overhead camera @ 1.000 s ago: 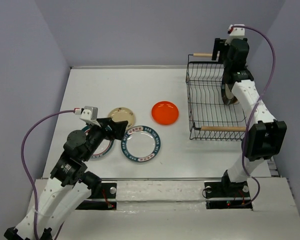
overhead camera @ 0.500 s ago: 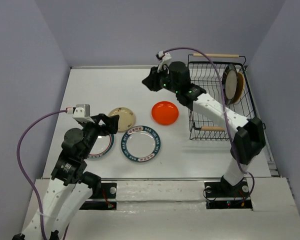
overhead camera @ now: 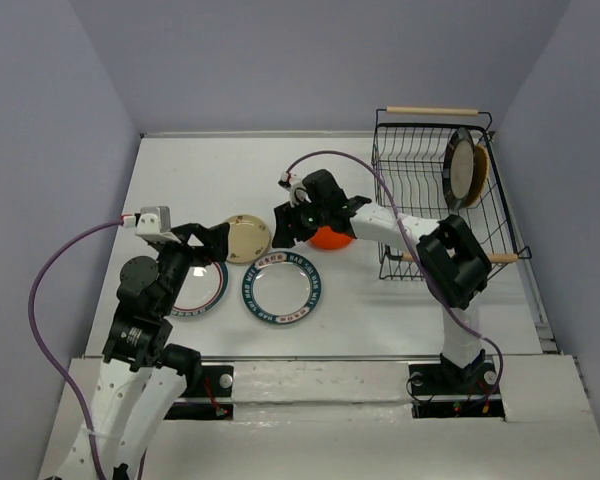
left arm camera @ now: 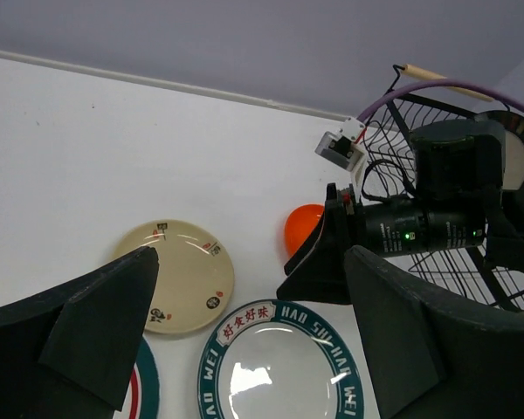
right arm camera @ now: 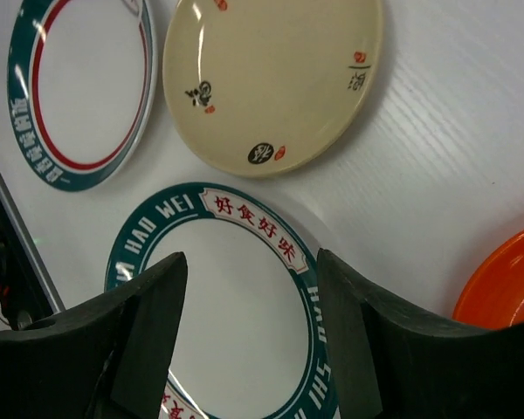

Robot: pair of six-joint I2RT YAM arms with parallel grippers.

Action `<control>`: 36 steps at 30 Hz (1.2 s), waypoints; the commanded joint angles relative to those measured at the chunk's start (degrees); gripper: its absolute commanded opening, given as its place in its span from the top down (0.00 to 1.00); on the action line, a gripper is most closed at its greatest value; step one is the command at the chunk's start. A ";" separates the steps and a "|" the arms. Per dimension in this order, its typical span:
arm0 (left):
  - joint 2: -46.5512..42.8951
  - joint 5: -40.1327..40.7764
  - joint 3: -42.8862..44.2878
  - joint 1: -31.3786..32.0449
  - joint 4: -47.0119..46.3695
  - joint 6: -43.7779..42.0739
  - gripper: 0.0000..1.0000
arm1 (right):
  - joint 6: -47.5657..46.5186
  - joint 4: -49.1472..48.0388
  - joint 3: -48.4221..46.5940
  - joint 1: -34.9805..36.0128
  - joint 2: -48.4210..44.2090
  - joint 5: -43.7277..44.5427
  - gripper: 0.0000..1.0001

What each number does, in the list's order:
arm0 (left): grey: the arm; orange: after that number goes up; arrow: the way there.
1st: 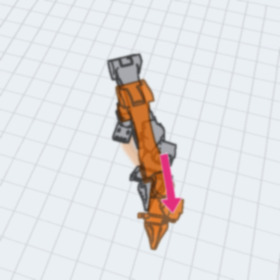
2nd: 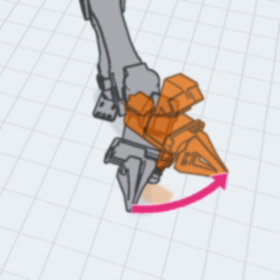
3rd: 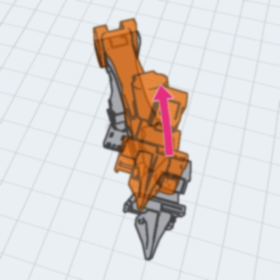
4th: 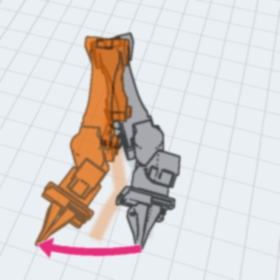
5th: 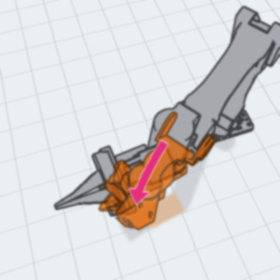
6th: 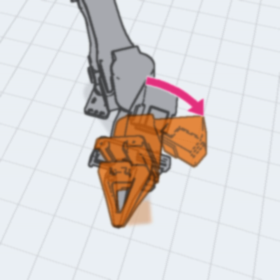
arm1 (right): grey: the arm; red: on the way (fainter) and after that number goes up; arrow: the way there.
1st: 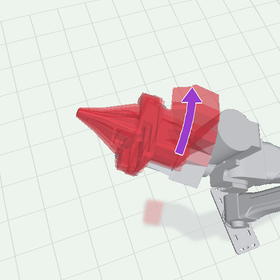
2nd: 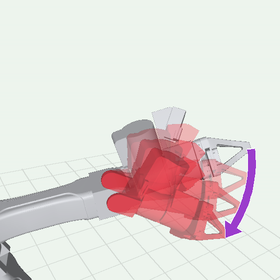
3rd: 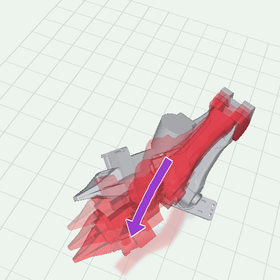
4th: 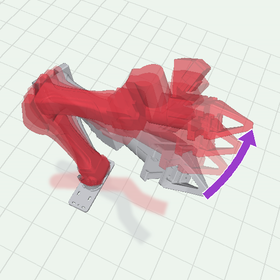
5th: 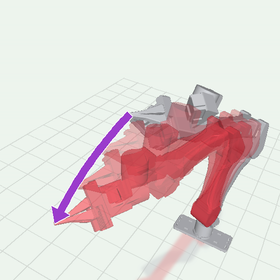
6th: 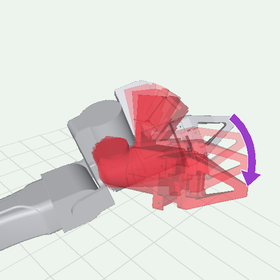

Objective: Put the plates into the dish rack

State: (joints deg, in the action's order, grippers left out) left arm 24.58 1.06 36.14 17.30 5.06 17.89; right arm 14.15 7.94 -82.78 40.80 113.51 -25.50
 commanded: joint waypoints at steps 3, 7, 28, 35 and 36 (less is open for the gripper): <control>1.35 -3.70 0.60 -1.57 -4.53 -1.01 0.01 | -10.90 7.08 -0.62 0.16 0.30 -7.11 0.32; 1.70 -4.22 0.34 -1.92 -4.71 -0.93 0.01 | -14.58 9.63 -4.04 0.16 3.55 -6.50 0.31; 1.26 -6.33 0.16 -2.45 -4.62 -0.93 0.01 | -16.26 11.22 0.43 0.16 6.90 -23.36 0.48; 0.47 -6.07 0.07 -2.53 -4.71 -0.93 0.01 | -15.73 12.01 -0.45 0.16 9.62 -25.56 0.69; 0.38 -5.98 0.07 -2.53 -4.62 -0.93 0.01 | -15.65 12.01 -0.54 0.16 9.71 -26.00 0.73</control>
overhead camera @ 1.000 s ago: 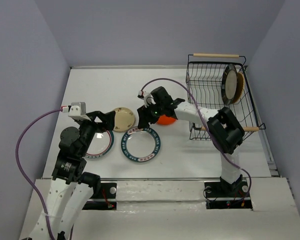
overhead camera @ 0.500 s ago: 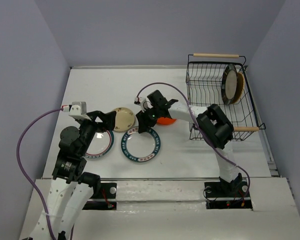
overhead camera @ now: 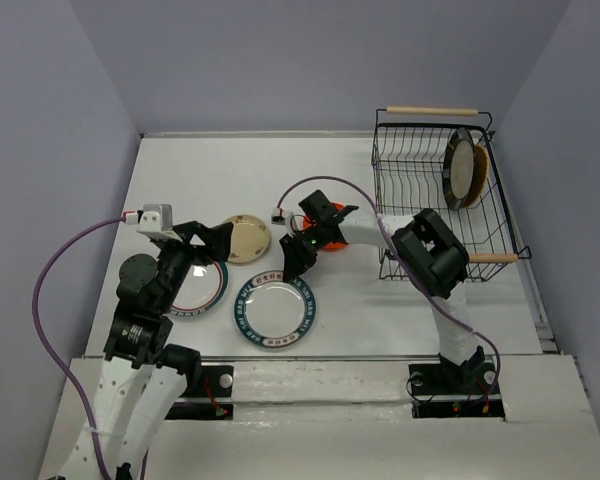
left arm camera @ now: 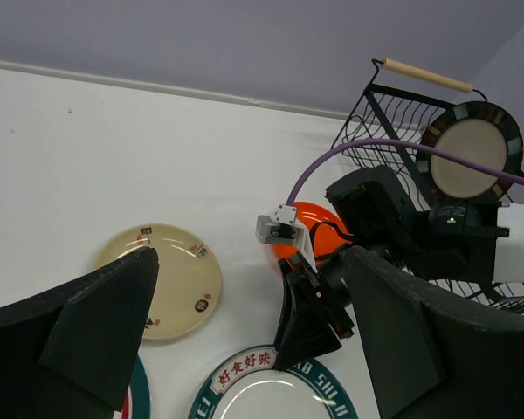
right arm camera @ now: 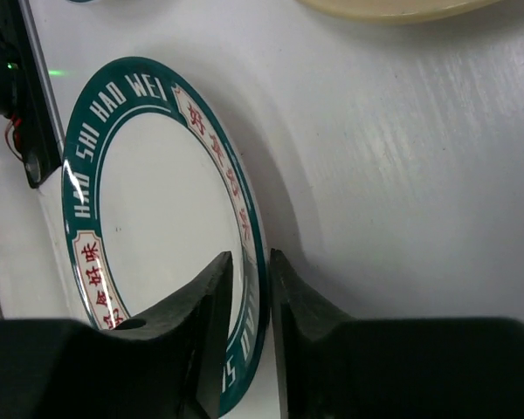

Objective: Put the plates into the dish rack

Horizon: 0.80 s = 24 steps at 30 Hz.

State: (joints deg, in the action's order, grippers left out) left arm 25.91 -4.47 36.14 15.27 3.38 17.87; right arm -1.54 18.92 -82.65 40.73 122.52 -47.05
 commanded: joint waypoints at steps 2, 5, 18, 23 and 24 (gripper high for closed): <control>-1.21 -0.45 0.07 -0.50 -2.94 -0.91 0.01 | 0.57 1.03 -1.02 0.23 0.62 -4.89 0.84; -1.39 -0.45 0.16 -0.50 -3.03 -0.91 0.01 | 1.36 0.77 -1.46 0.23 -0.70 -5.42 0.93; -2.44 -1.07 0.07 0.38 -2.94 -0.64 0.01 | 16.47 -11.00 2.05 -1.27 -25.29 3.26 0.93; -3.15 -1.07 -0.02 1.52 -2.94 -0.55 0.01 | 18.77 -12.06 2.06 -6.88 -39.27 19.42 0.93; -3.41 -0.98 -0.02 1.78 -2.94 -0.55 0.01 | 19.12 -11.97 2.32 -8.63 -41.03 25.71 0.93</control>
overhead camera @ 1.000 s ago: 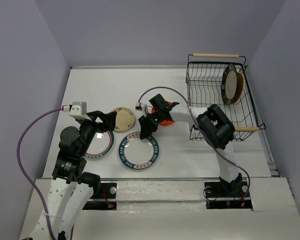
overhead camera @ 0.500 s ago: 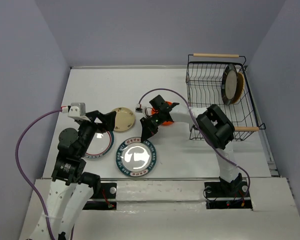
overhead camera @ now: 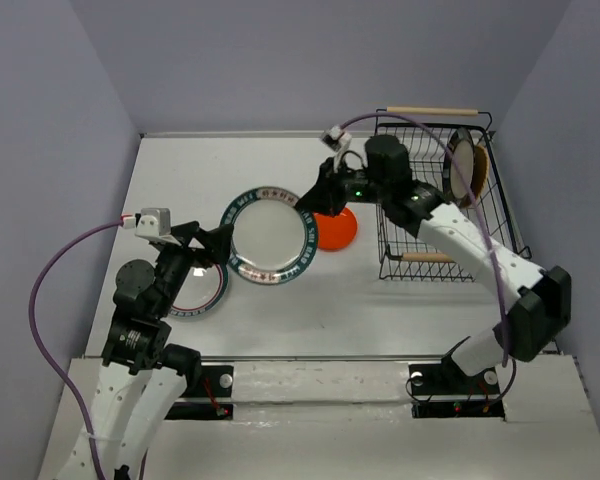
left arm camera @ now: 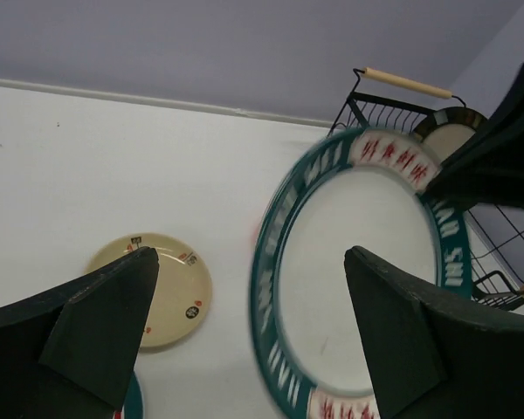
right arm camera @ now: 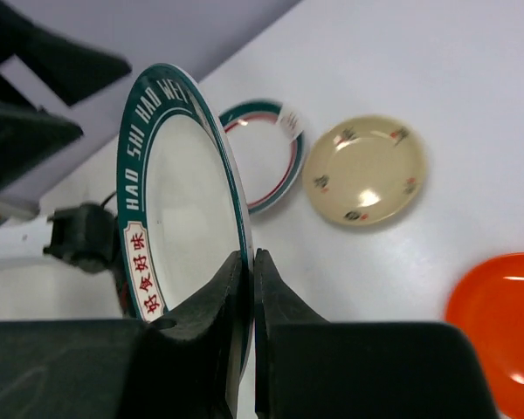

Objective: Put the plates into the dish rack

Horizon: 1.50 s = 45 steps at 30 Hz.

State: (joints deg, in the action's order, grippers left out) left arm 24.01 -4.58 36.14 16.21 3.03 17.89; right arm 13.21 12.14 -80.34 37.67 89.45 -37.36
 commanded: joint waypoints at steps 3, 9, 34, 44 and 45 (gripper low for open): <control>-2.56 -0.35 -0.10 1.63 -2.41 -0.57 0.01 | 5.68 -4.67 0.70 -13.39 -13.67 27.90 0.93; -3.18 -0.25 -0.19 3.56 -2.15 -0.58 0.01 | -2.39 -2.91 -0.61 -17.19 -17.12 61.29 0.93; -1.86 0.80 0.07 6.29 -1.45 -0.84 0.01 | -39.76 -32.88 6.33 -25.71 0.63 83.86 0.93; -1.33 1.06 0.16 6.82 -1.27 -1.01 0.01 | -37.03 -32.45 8.79 -28.00 6.43 81.93 0.93; -1.51 1.24 0.25 6.82 -1.27 -1.01 0.01 | -36.77 -32.44 9.05 -28.00 7.14 81.32 0.93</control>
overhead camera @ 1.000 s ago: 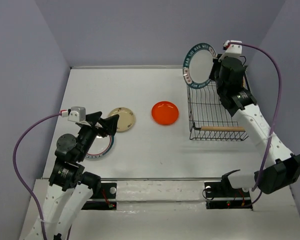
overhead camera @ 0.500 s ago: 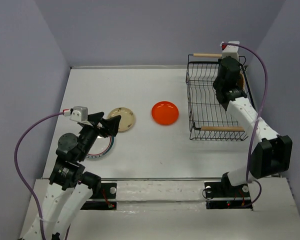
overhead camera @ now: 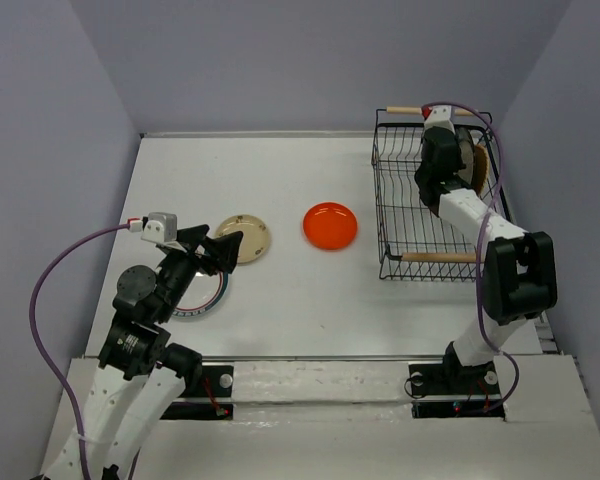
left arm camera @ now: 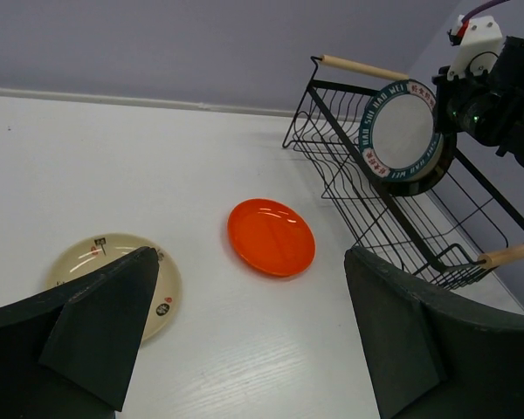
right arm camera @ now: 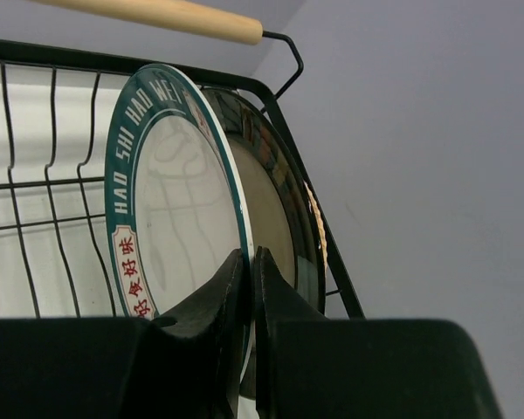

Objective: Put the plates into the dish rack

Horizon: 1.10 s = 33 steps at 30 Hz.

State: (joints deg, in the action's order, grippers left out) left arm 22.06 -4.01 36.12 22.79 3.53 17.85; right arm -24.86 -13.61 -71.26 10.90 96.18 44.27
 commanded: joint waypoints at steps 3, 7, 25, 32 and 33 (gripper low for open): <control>0.44 0.85 0.18 0.24 -1.77 -0.97 0.01 | 2.27 -6.00 -0.10 -1.76 1.38 -0.41 0.93; 0.70 0.76 0.18 0.24 -1.77 -1.06 0.01 | 3.15 -5.56 -0.28 -1.76 1.90 -1.73 0.93; 1.49 0.50 0.09 -0.72 -1.95 -0.53 0.01 | 7.28 -3.72 -3.26 -2.81 6.30 -4.72 0.68; 1.58 0.50 -0.08 -0.99 -1.95 -0.36 0.01 | 14.12 3.14 -5.55 -2.81 0.59 -6.74 0.30; 1.84 0.41 0.00 -1.16 -2.03 -0.27 0.01 | 16.92 6.28 -6.60 -2.81 -1.33 -8.05 0.27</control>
State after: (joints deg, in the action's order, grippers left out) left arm 23.14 -3.60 36.12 22.33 3.81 17.89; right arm -15.03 -10.81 -73.30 8.58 101.03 38.37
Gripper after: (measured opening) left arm 0.990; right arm 0.694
